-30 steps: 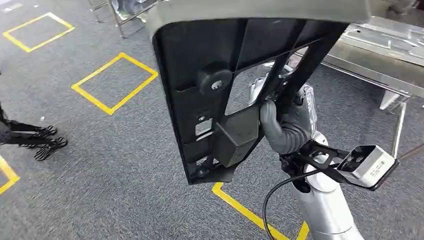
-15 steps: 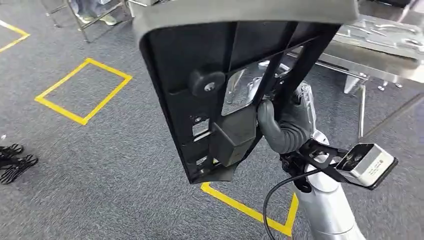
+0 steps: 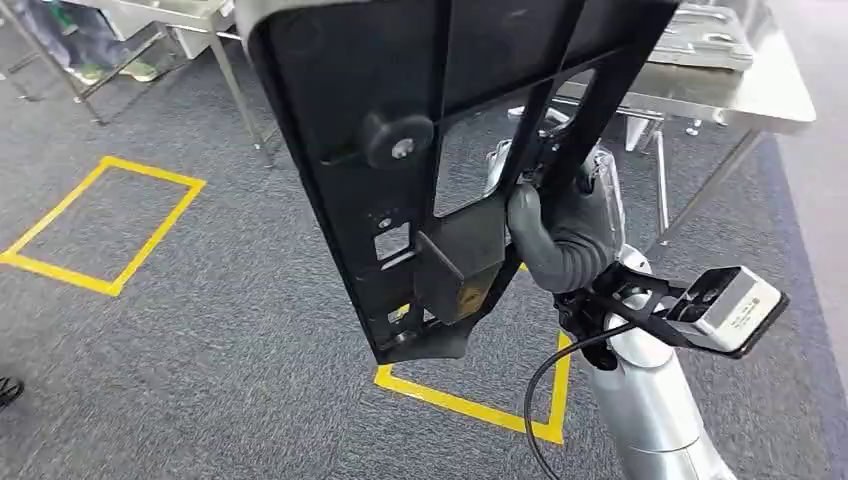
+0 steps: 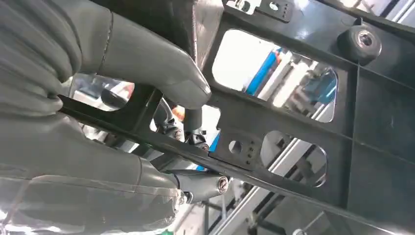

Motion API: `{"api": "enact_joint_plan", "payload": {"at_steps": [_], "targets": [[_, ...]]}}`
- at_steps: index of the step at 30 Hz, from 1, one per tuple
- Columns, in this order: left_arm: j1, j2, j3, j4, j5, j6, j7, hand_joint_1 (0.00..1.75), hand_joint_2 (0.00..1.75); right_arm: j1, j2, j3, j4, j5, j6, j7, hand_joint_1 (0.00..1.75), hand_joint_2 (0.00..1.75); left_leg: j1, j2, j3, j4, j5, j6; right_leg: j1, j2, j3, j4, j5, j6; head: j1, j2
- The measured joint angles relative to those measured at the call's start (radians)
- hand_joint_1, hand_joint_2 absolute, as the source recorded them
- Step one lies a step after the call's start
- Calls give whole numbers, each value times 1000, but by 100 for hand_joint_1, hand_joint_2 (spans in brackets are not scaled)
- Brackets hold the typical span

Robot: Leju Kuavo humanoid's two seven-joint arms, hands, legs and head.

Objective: Take the parts from the cabinet and place them on the table.

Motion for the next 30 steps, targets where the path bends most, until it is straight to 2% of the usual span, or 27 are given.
{"api": "enact_joint_plan", "payload": {"at_steps": [1, 2, 3, 4, 5, 7, 8, 9, 10, 12, 13, 14, 15, 17, 18, 19, 22, 23, 24, 25, 26, 27, 28, 29, 30], "targets": [[-1, 0, 0, 0, 0, -3, -5, 0, 175, -1, 0, 0, 0, 0, 2, 0, 175, 175, 2, -6, 40, -90, 51, 0, -2, 14, 0, 6, -3, 4, 0, 0], [-1, 0, 0, 0, 0, -6, -8, 0, 175, -2, 2, 0, 0, -1, 2, 1, 175, 175, 7, -28, 84, -185, 97, -1, -4, 26, 0, 13, -8, 9, 0, 0], [-1, 0, 0, 0, 0, -8, -9, 0, 175, -2, 3, 0, 0, -1, 3, 3, 175, 175, 13, -81, 104, -228, 89, 2, -2, 37, -6, 21, -12, 15, 0, 0], [-1, 0, 0, 0, 0, -10, -11, 0, 175, -5, 5, 0, 0, -2, 5, 4, 175, 175, 12, -83, 104, -239, 88, 11, -1, 48, -15, 32, -12, 20, 1, 0], [-1, 0, 0, 0, 0, -11, -11, 0, 175, -5, 8, 1, 0, -2, 5, 6, 175, 175, 9, -68, 105, -236, 88, 17, -5, 56, -21, 28, -9, 26, 0, 0], [-4, 0, 0, 0, 1, -18, -12, 0, 175, -5, 8, 0, 0, -5, 5, 9, 175, 175, 3, -54, 104, -238, 93, 32, -8, 73, -24, 23, -2, 39, 0, 0], [-7, -1, 0, 0, 5, -21, -13, 0, 175, -4, 8, -1, 0, -6, 5, 12, 175, 175, 10, -45, 107, -247, 99, 41, -7, 54, -25, 28, -8, 42, -2, 0], [-8, 0, 0, 0, 6, -22, -15, 0, 175, -7, 8, -3, 0, -6, 5, 13, 175, 175, 10, -38, 108, -249, 101, 46, -2, -2, -36, 53, -28, 49, 9, 0], [-7, 1, 0, 0, 6, -24, -17, 0, 175, -10, 8, -3, 0, -4, 5, 14, 175, 175, 8, -29, 107, -250, 101, 51, -4, -32, -66, 115, -66, 55, 16, 0], [-4, 1, 0, 0, 6, -26, -20, 0, 175, -9, 8, -3, 0, 2, 3, 16, 175, 175, 7, -14, 105, -248, 100, 52, -10, -46, -144, 279, -136, 62, 17, 0], [-3, 2, 0, 0, 6, -27, -20, 0, 175, -8, 8, -3, 0, 5, 2, 18, 175, 175, 6, -7, 104, -248, 100, 52, -13, -47, -172, 335, -149, 64, 16, 0], [-3, 2, 0, 0, 6, -28, -20, 0, 175, -8, 8, -3, 0, 5, 2, 18, 175, 175, 6, -2, 104, -248, 100, 52, -15, -48, -177, 341, -138, 65, 16, 0], [-4, 2, 0, 0, 6, -29, -20, 0, 175, -9, 8, -3, 0, 5, 1, 18, 175, 175, 6, 2, 105, -248, 99, 52, -14, -49, -155, 299, -105, 63, 16, 0], [-6, 2, 0, 0, 6, -31, -21, 0, 175, -12, 8, -3, 0, 5, 1, 18, 175, 175, 5, 5, 110, -248, 96, 48, -12, -52, -58, 114, -17, 51, 16, 0], [-8, 2, 0, 0, 6, -31, -22, 0, 175, -14, 8, -3, -2, 6, 1, 18, 175, 175, 5, 7, 112, -249, 95, 46, -7, -61, -16, 31, -3, 41, 16, 0], [-10, -1, 0, 0, 6, -31, -22, 0, 175, -17, 8, -3, -2, 6, 1, 18, 175, 175, -1, 7, 110, -247, 93, 39, 1, -68, -8, 17, -14, 35, 14, 0], [-9, -1, 0, 0, 6, -31, -22, 0, 175, -19, 8, -5, -1, 5, 0, 18, 175, 175, 5, 12, 115, -257, 94, 22, 6, -61, -11, 18, -13, 25, 17, 0], [-11, 0, 0, 0, 6, -31, -22, 0, 175, -20, 8, -5, -1, 5, 0, 17, 175, 175, 0, 13, 120, -258, 92, 14, -1, -59, -3, 2, -7, 18, 16, 0], [-12, 1, 0, 0, 7, -30, -22, 0, 175, -22, 8, -5, -1, 5, -1, 17, 175, 175, 4, 6, 115, -243, 82, 12, -5, -59, 7, -9, -3, 15, 14, 0], [-12, 0, 0, 0, 7, -30, -22, 0, 175, -24, 9, -5, -1, 5, -2, 16, 175, 175, 4, 3, 101, -211, 60, 9, -6, -59, 11, -11, -3, 13, 14, 0], [-11, 0, 0, 0, 7, -30, -22, 0, 175, -26, 11, -5, 0, 5, -3, 14, 175, 175, 4, 2, 65, -135, 21, 9, -4, -59, 11, -10, -6, 5, 11, 0], [-10, 0, 0, 0, 7, -30, -22, 0, 175, -26, 11, -4, 2, 5, -4, 14, 175, 175, 5, 2, 22, -52, -14, 7, -2, -58, 12, -9, -7, 3, 10, 0], [-9, 1, 0, 0, 7, -30, -22, 0, 175, -26, 11, -4, 5, 5, -4, 14, 175, 175, 5, 2, -15, 14, -34, 5, -1, -56, 12, -9, -9, 1, 11, 0], [-7, 1, 0, 0, 7, -30, -22, 0, 175, -25, 11, -4, 7, 5, -5, 14, 175, 175, 5, 2, -37, 46, -34, 3, 0, -53, 11, -6, -10, 1, 10, 0], [-6, 1, 0, 0, 7, -30, -22, 0, 175, -25, 11, -4, 9, 5, -5, 14, 175, 175, 5, 2, -33, 28, -9, 2, -1, -50, 12, -3, -13, 2, 10, 0]]}}
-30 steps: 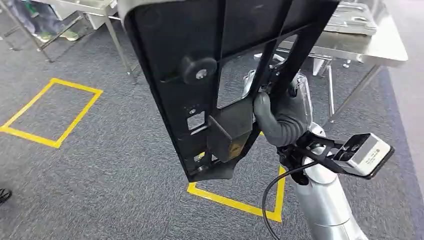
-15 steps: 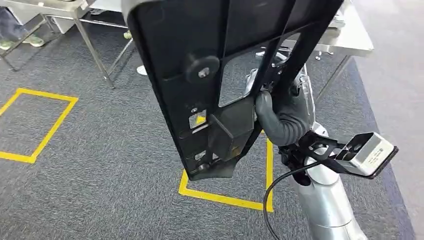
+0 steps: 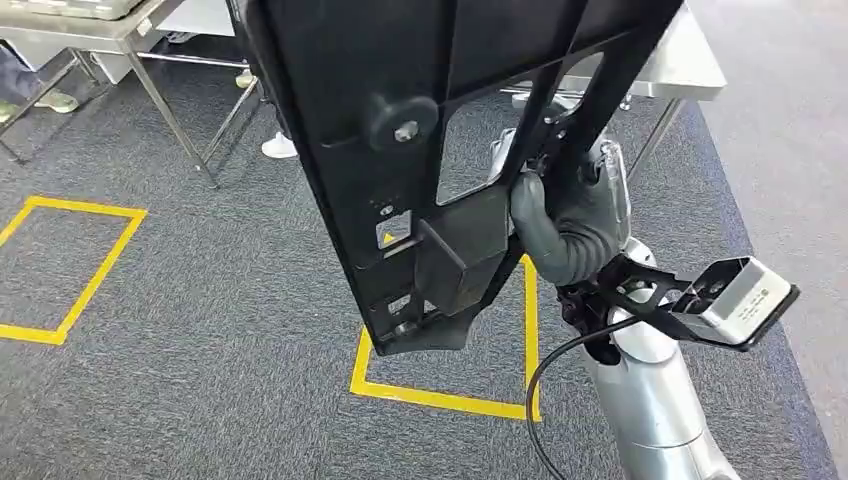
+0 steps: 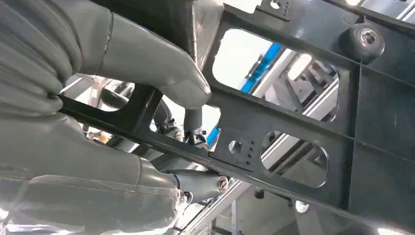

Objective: Take the parts from the cabinet and place them on the table.

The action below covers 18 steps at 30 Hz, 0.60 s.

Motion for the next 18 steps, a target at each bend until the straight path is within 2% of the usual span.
{"api": "enact_joint_plan", "payload": {"at_steps": [1, 2, 3, 4, 5, 8, 9, 10, 12, 13, 14, 15, 16, 18], "targets": [[0, 0, 0, 0, 0, 0, 0, 0, 175, 0, 0, 0, 0, 0, -1, -2, 175, 175, 1, 0, 24, -59, 43, 0, -1, 3, 1, 5, -4, 3, 0, 0], [0, 2, 0, 0, 0, 0, 0, 0, 175, 1, 0, 0, 0, 0, -2, -4, 175, 175, 2, 0, 64, -147, 93, 0, -3, 6, 2, 13, -11, 6, 0, 0], [0, 2, 0, 0, -1, -1, -1, 0, 175, 1, 0, 0, 0, 0, -3, -7, 175, 175, 4, -1, 100, -228, 131, 1, -3, 7, 3, 21, -18, 10, 0, 0], [-1, 3, 0, 0, -1, -2, -2, 0, 175, 2, 0, 0, 0, 1, -3, -10, 175, 175, 1, -9, 114, -249, 110, 5, 2, 8, -2, 28, -24, 17, 0, 0], [-2, 3, 0, 0, -2, -3, -3, 0, 175, 4, 0, 0, -1, 3, -4, -12, 175, 175, -1, -9, 113, -255, 112, 17, 3, 12, -9, 36, -25, 20, 0, 0], [1, 3, 0, 0, -2, -5, -6, 0, 175, 10, 1, 0, -4, 7, -5, -14, 175, 175, -2, -8, 111, -258, 113, 34, 2, 12, -9, 32, -25, 32, -1, 0], [0, 3, 0, 0, -2, -5, -6, 0, 175, 12, 1, -1, -7, 12, -5, -14, 175, 175, 3, -6, 113, -262, 116, 40, -1, 9, -11, 39, -33, 38, -1, 0], [-1, 3, 0, 0, -3, -5, -9, 0, 175, 13, 1, -1, -11, 14, -5, -14, 175, 175, 3, -6, 115, -264, 115, 43, -2, 6, -22, 66, -50, 45, 6, 0], [-2, 3, 0, 0, -3, -7, -12, 0, 175, 17, 1, -1, -13, 18, -5, -18, 175, 175, 2, -5, 115, -264, 113, 50, -9, 5, -101, 219, -122, 55, 7, 0], [-2, 4, 0, 0, -3, -8, -13, 0, 175, 23, 1, -2, -13, 20, -5, -19, 175, 175, 2, -4, 115, -264, 111, 52, -10, 5, -141, 292, -145, 57, 8, 0], [-2, 4, 0, 0, -3, -8, -15, 0, 175, 30, 1, -3, -13, 21, -5, -20, 175, 175, 2, -4, 116, -264, 110, 52, -12, 5, -171, 338, -148, 59, 8, 0], [-1, 4, 0, 0, -3, -8, -15, 0, 175, 33, 1, -3, -13, 21, -5, -21, 175, 175, 2, -4, 118, -264, 108, 51, -14, 4, -175, 332, -128, 59, 8, 0], [-1, 4, 0, 0, -4, -8, -15, 0, 175, 33, 1, -3, -13, 21, -5, -21, 175, 175, 2, -4, 122, -264, 106, 50, -14, 4, -157, 286, -91, 56, 8, 0], [-2, 4, 0, 0, -5, -9, -15, 0, 175, 30, 1, -5, -17, 21, -5, -22, 175, 175, 2, -5, 136, -264, 98, 44, -12, -1, -71, 102, 9, 45, 8, 0]]}}
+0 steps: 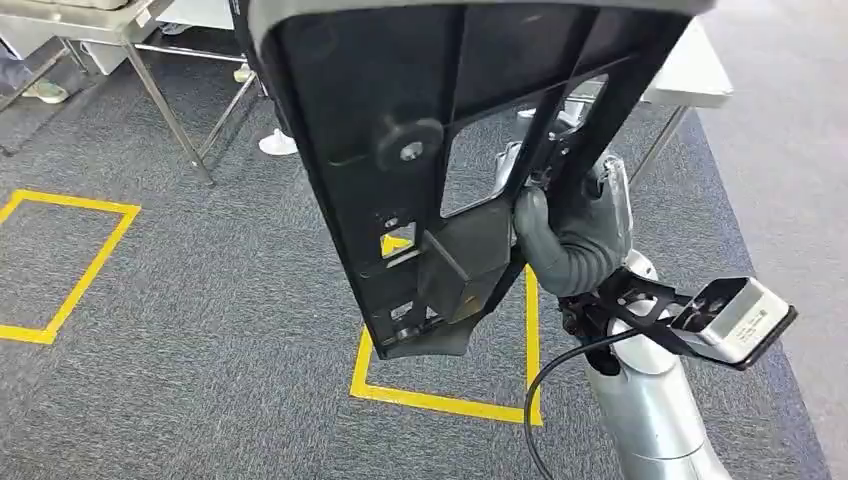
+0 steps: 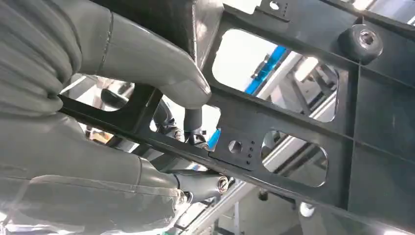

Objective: Take the parts from the cabinet and place them on the table.

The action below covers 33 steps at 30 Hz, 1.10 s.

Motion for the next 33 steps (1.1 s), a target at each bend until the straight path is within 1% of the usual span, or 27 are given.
{"api": "enact_joint_plan", "payload": {"at_steps": [1, 2, 3, 5, 6, 7, 8, 10, 11, 12, 13, 15, 16, 17, 20, 21, 22, 23, 25, 26, 27, 28, 29, 30, 31, 32, 33], "targets": [[-1, 0, 0, 0, 0, 0, 0, 0, 175, -3, 0, -2, -3, 0, 0, 0, 175, 175, -1, 0, 2, -1, -3, -4, 4, -6, 25, -49, -1, -5, 0, 0], [-2, 0, 0, 0, 0, 0, 0, 0, 175, -8, 2, -3, -5, 0, 0, 0, 175, 175, -6, 0, 1, 1, -6, -12, 11, -6, 30, -70, -7, -8, -1, 0], [-2, 0, 0, 0, 0, -1, 0, 0, 175, -9, 2, -3, -5, 1, 0, 0, 175, 175, -3, 2, 2, -4, -5, -18, 12, -4, 28, -65, -8, -11, -2, 0], [-3, 0, 0, 0, 0, -1, 0, 0, 175, -8, 2, -5, -5, 3, 0, 2, 175, 175, -3, 5, 11, -14, -7, -30, 14, 0, 31, -69, -11, -21, -1, 0], [-5, 3, 0, 0, -3, -1, 0, 0, 175, -8, 2, -6, -9, 3, 0, 2, 175, 175, -5, 5, 18, -16, -14, -37, 2, 1, 47, -86, -6, -30, -3, 0], [-6, 4, -1, 0, -3, -1, 0, 0, 175, -11, 2, -6, -10, 4, 1, 2, 175, 175, -2, 3, 14, 7, -25, -39, 4, 0, 60, -97, -7, -33, -1, 0], [-6, 4, -1, 0, -4, -2, 0, 0, 175, -15, 5, -6, -11, 4, 1, 1, 175, 175, -2, 3, -14, 64, -53, -39, 4, -1, 66, -99, -11, -41, -7, 0], [-5, 5, -1, 0, -5, -2, 0, 0, 175, -12, 7, -6, -10, 4, 2, 2, 175, 175, -2, 2, -101, 227, -117, -41, 9, -1, 74, -98, -17, -46, -7, 0], [-3, 5, -1, 0, -5, -2, 0, 0, 175, -11, 7, -6, -10, 4, 2, 3, 175, 175, -2, 2, -146, 296, -131, -41, 11, 0, 77, -97, -22, -48, -6, 0], [-1, 6, -1, 0, -5, -2, 0, 0, 175, -11, 7, -6, -10, 4, 2, 3, 175, 175, -2, 2, -164, 308, -114, -40, 13, 3, 81, -96, -26, -48, -6, 0], [0, 7, -1, 0, -5, -2, 0, 0, 175, -11, 7, -6, -10, 4, 2, 5, 175, 175, -2, 2, -153, 267, -74, -37, 15, 6, 89, -96, -32, -47, -7, 0], [0, 10, -1, 0, -6, -2, 0, 0, 175, -13, 7, -6, -10, 4, 2, 6, 175, 175, -3, 1, -87, 104, 30, -27, 18, 8, 108, -95, -45, -45, -7, 0], [0, 13, -1, 0, -6, -2, 0, 0, 175, -14, 7, -6, -10, 4, 2, 6, 175, 175, -4, -1, -59, 27, 66, -20, 18, 8, 113, -95, -53, -42, -6, 0], [0, 13, -1, 0, -6, -2, 0, 0, 175, -15, 7, -6, -10, 4, 2, 6, 175, 175, -9, -2, -41, 3, 49, -18, 27, 10, 112, -86, -59, -35, -6, 0], [-2, 15, -1, 0, -6, -2, 2, 0, 175, -16, 7, -6, -10, 4, 2, 9, 175, 175, -13, -4, -43, -2, 38, -5, 19, 11, 108, -92, -61, -22, -6, 0], [-2, 14, -1, 0, -7, -2, 2, 0, 175, -17, 7, -7, -11, 4, 2, 8, 175, 175, -7, -3, -37, -10, 39, 0, 23, 11, 111, -91, -68, -15, -6, 0], [-3, 14, -1, 0, -8, -4, 1, 0, 175, -19, 7, -8, -13, 4, 2, 8, 175, 175, -4, -4, -29, -15, 39, 3, 18, 9, 110, -75, -76, -8, -5, 0], [-4, 14, -1, 0, -9, -5, 0, 0, 175, -23, 7, -10, -13, 3, 1, 8, 175, 175, -4, -3, -24, -18, 35, 9, 15, 7, 78, -18, -103, -1, 2, 0], [-6, 16, -2, 0, -11, -8, 0, 0, 175, -23, 6, -13, -13, 3, 1, 8, 175, 175, -5, -2, -21, -17, 30, 14, 8, 7, -19, 148, -165, 8, 2, 0], [-6, 16, -2, 0, -12, -8, 0, 0, 175, -21, 6, -13, -13, 3, 0, 9, 175, 175, -5, -2, -20, -17, 27, 14, 5, 6, -62, 211, -177, 11, 1, 0], [-5, 16, -2, 0, -12, -8, 0, 0, 175, -20, 5, -14, -13, 2, 0, 9, 175, 175, -5, -2, -16, -16, 23, 13, 2, 6, -87, 233, -164, 13, 2, 0], [-4, 16, -2, 0, -13, -9, 0, 0, 175, -20, 5, -14, -13, 2, 0, 9, 175, 175, -5, -3, -10, -16, 18, 12, 0, 5, -85, 206, -130, 13, 1, 0], [-4, 16, -2, 0, -14, -10, 0, 0, 175, -20, 5, -15, -13, 0, 0, 9, 175, 175, -5, -3, -1, -16, 12, 10, -1, 4, -59, 134, -74, 11, 2, 0], [-5, 16, -3, 0, -15, -10, 0, 0, 175, -21, 5, -17, -13, -1, 0, 9, 175, 175, -5, -4, 9, -16, 7, 8, -1, 3, -24, 46, -20, 6, 2, 0], [-5, 16, -4, 0, -15, -11, 0, 0, 175, -23, 5, -19, -13, -5, 0, 8, 175, 175, -5, -5, 15, -18, 1, 3, 2, -1, 11, -41, 28, -3, 2, 0], [-7, 16, -5, 0, -16, -11, 0, 0, 175, -24, 5, -21, -14, -12, 0, 7, 175, 175, -10, -5, 17, -15, -3, -3, 10, -5, 24, -62, 15, -7, 0, 0], [-7, 16, -6, 0, -17, -11, 0, 0, 175, -24, 5, -22, -17, -19, 0, 8, 175, 175, -10, -3, 15, -14, -6, -9, 13, -5, 24, -81, 10, -12, 3, 0]]}}
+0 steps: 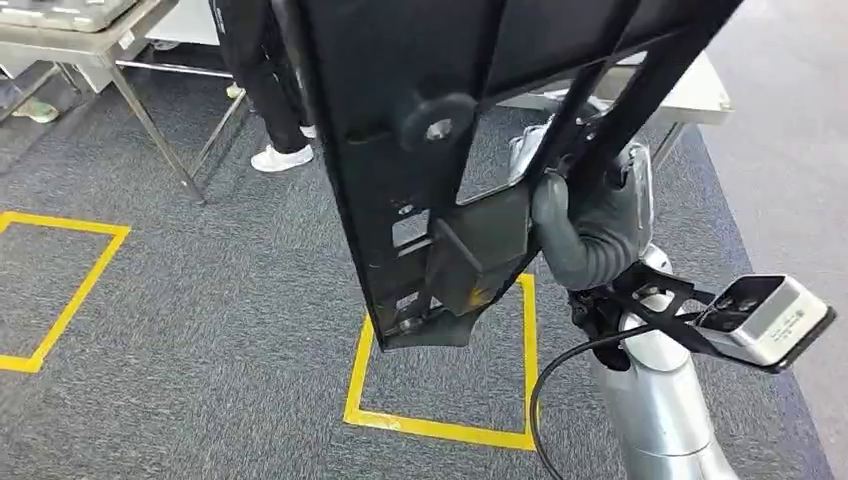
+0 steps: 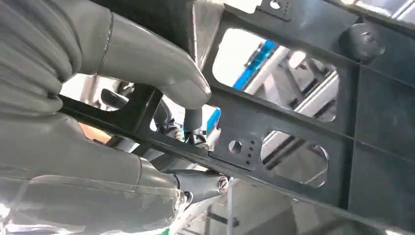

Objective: Take the parts from the cabinet and place them on the table.

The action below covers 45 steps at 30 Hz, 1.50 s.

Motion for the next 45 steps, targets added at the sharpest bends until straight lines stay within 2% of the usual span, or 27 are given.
{"api": "enact_joint_plan", "payload": {"at_steps": [3, 5, 8, 9, 10, 11, 13, 14, 15, 18, 19, 20, 21, 23, 24, 25, 27, 29, 30, 33, 35, 37, 39, 40, 41, 44, 45], "targets": [[0, 1, -2, 0, 0, 0, 0, 0, 175, 1, -1, -4, -5, -19, 2, -1, 175, 175, -1, 11, 10, -10, -6, -17, -1, 13, 3, -5, -2, -12, -2, 0], [-2, 3, -5, 0, -1, 0, 0, 0, 175, 1, -2, -6, -8, -24, 2, -3, 175, 175, 4, 8, -4, 33, -33, -24, -9, 17, 20, -18, -2, -21, -1, 0], [0, 4, -6, 0, 1, 2, 0, 0, 175, 11, -2, -6, -8, -31, 3, -11, 175, 175, 3, 7, -132, 275, -135, -30, -5, 24, 26, -16, -10, -32, -2, 0], [2, 4, -6, 0, 1, 2, 0, 0, 175, 16, -2, -6, -8, -34, 3, -15, 175, 175, 4, 6, -162, 318, -133, -31, -4, 31, 29, -15, -13, -32, -3, 0], [4, 4, -6, 0, 2, 3, 0, 0, 175, 20, -2, -6, -8, -36, 5, -19, 175, 175, 4, 6, -165, 307, -108, -31, -4, 37, 33, -14, -17, -30, -2, 0], [5, 4, -6, 0, 2, 3, 0, 0, 175, 21, -2, -6, -8, -37, 6, -20, 175, 175, 4, 6, -144, 248, -61, -30, -5, 45, 38, -12, -22, -29, -2, 0], [5, 4, -6, 0, 2, 4, 0, 0, 175, 20, -2, -6, -8, -38, 9, -22, 175, 175, 9, -15, -67, 68, 42, -28, -5, 57, 51, -5, -34, -23, -2, 0], [5, 4, -6, 0, 2, 5, 0, 0, 175, 21, -2, -6, -8, -38, 10, -22, 175, 175, 13, -58, -47, 34, 27, -22, -6, 62, 49, -2, -39, -19, -2, 0], [5, 4, -6, 0, 2, 5, -1, 0, 175, 18, -2, -6, -7, -39, 12, -23, 175, 175, 12, -68, -42, 11, 29, -19, -2, 70, 40, 8, -40, -14, -2, 0], [9, 5, -6, 0, 0, 5, -1, 0, 175, 19, -3, -10, -7, -38, 12, -23, 175, 175, 7, -54, -48, 18, 27, -3, -9, 87, 32, 3, -37, 4, -2, 0], [7, 4, -8, 0, 0, 5, -1, 0, 175, 19, -3, -13, -7, -36, 10, -22, 175, 175, 14, -48, -41, 8, 31, 5, -9, 82, 33, 6, -43, 10, -4, 1], [5, 4, -9, 0, 0, 5, -2, 0, 175, 17, -4, -14, -7, -34, 8, -21, 175, 175, 14, -44, -36, 4, 29, 11, -6, 47, 27, 28, -52, 16, 2, 0], [5, 4, -9, 0, 0, 5, -3, 0, 175, 13, -4, -14, -7, -33, 5, -20, 175, 175, 14, -40, -32, 3, 27, 17, -7, 24, -3, 85, -79, 22, 11, 0], [7, 5, -9, 0, -1, 6, -3, 0, 175, 17, -4, -14, -7, -32, 2, -20, 175, 175, 12, -27, -29, 4, 21, 22, -12, 12, -101, 258, -147, 30, 11, 0], [8, 5, -9, 0, -1, 6, -3, 0, 175, 20, -4, -14, -6, -31, 0, -20, 175, 175, 12, -24, -27, 4, 18, 22, -14, 11, -138, 316, -158, 32, 10, 0], [9, 5, -9, 0, -1, 6, -3, 0, 175, 24, -4, -14, -6, -30, 0, -20, 175, 175, 12, -22, -23, 4, 14, 20, -16, 11, -152, 327, -144, 33, 11, 0], [10, 4, -10, 0, -2, 6, -3, 0, 175, 27, -4, -14, -6, -26, 0, -20, 175, 175, 12, -18, -8, 4, 4, 17, -16, 9, -104, 215, -63, 30, 11, 0], [9, 4, -11, 0, -4, 6, -4, 0, 175, 27, -4, -14, -6, -22, -1, -25, 175, 175, 11, -17, 10, 2, -8, 11, -12, 1, -10, 21, 23, 14, 11, 0], [9, 3, -11, 0, -5, 6, -5, 0, 175, 27, -4, -14, -5, -20, -2, -30, 175, 175, 8, -16, 11, 2, -11, 6, -5, -5, 0, 8, 0, 7, 9, 0], [11, 3, -12, 0, -10, 6, -5, 0, 175, 30, -5, -14, -4, -19, -3, -36, 175, 175, 11, -11, 18, -9, -19, -12, 3, 2, -1, 2, -8, -6, 8, 0], [7, 4, -14, 0, -11, 6, -5, 0, 175, 31, -5, -14, -5, -18, -3, -37, 175, 175, 11, -8, 29, -5, -27, -22, -10, 4, 25, -22, -5, -13, 6, 0], [6, 4, -14, 0, -12, 6, -5, 0, 175, 29, -5, -14, -4, -19, -3, -39, 175, 175, 11, -8, -26, 111, -75, -23, -6, 2, 46, -27, -17, -28, 1, 0], [10, 5, -14, 0, -12, 6, -5, 0, 175, 36, -5, -14, -1, -18, -3, -38, 175, 175, 10, -8, -128, 276, -126, -27, -2, 3, 62, -27, -34, -33, 2, 0], [13, 5, -14, 0, -12, 6, -5, 0, 175, 39, -5, -14, 1, -18, -3, -38, 175, 175, 10, -8, -164, 314, -117, -28, -1, 5, 72, -26, -43, -33, 0, 0], [15, 5, -14, 0, -12, 6, -4, 0, 175, 40, -6, -14, 2, -18, -3, -38, 175, 175, 10, -8, -171, 298, -84, -28, -1, 7, 83, -25, -52, -32, 2, 0], [15, 7, -14, 0, -12, 9, -3, 0, 175, 39, -5, -14, 2, -18, -3, -38, 175, 175, 10, -8, -95, 57, 91, -21, -1, 10, 128, -19, -89, -26, -1, 0], [15, 7, -14, 0, -12, 11, -1, 0, 175, 39, -6, -14, 3, -18, -3, -38, 175, 175, 6, -9, -80, 45, 74, -15, 1, 10, 135, -22, -99, -20, 0, 0]]}}
